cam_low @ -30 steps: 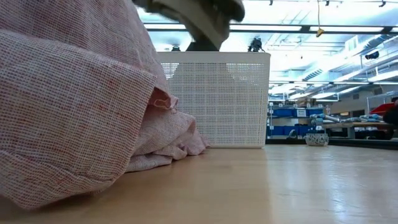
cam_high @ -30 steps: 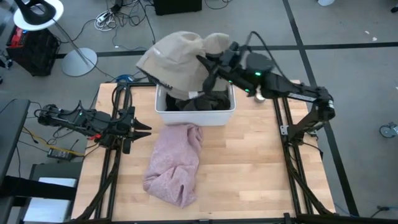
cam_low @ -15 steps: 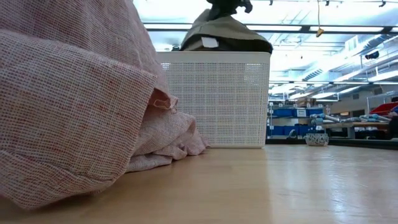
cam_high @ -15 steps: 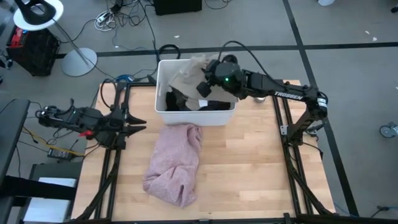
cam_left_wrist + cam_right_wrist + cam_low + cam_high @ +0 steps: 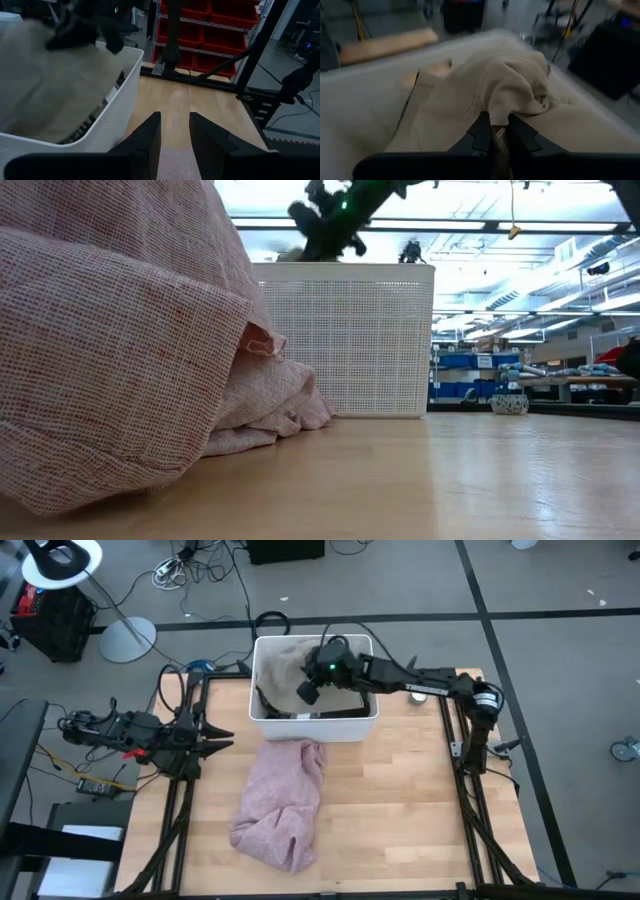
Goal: Sort clothes
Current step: Put the brown shorts into the white laundry organizer
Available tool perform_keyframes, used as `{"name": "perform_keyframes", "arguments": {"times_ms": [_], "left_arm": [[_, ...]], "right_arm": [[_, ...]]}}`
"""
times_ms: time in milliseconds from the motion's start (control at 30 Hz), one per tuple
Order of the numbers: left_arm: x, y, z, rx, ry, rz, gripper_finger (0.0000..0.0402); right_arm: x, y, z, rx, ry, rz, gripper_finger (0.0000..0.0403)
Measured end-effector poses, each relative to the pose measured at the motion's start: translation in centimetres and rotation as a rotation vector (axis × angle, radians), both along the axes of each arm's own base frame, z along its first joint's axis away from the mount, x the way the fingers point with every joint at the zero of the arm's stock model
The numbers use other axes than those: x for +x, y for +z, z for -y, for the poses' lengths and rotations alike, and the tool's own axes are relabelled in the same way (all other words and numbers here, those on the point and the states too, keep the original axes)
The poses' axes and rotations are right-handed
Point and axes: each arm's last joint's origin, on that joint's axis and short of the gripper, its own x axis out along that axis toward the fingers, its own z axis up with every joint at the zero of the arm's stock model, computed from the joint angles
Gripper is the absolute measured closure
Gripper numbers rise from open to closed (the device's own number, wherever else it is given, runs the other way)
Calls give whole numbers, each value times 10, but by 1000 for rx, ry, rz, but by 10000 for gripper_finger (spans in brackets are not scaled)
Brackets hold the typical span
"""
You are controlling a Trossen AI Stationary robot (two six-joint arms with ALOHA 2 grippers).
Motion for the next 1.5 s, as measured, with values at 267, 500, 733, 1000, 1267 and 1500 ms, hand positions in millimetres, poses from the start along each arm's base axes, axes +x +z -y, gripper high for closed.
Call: {"name": "perform_keyframes", "arguments": {"times_ms": [267,500,733,1000,1267,1500], "left_arm": [[0,0,0,-1,0,-3,296],[0,0,0,-2,-1,-3,296],[0,0,0,-3,-2,-3,296],[0,0,0,3,4,-2,296],[0,0,0,4,5,-2,296],[0,0,0,4,5,-3,296]], "right_arm": [[15,-56,20,285,-25,-73,374],[28,-112,35,490,-85,-147,374],[32,-137,37,583,-102,-188,373],[17,-91,37,462,-111,-99,266],[-14,-41,30,431,-136,-82,187],[-32,-5,10,417,-100,-28,153]]}}
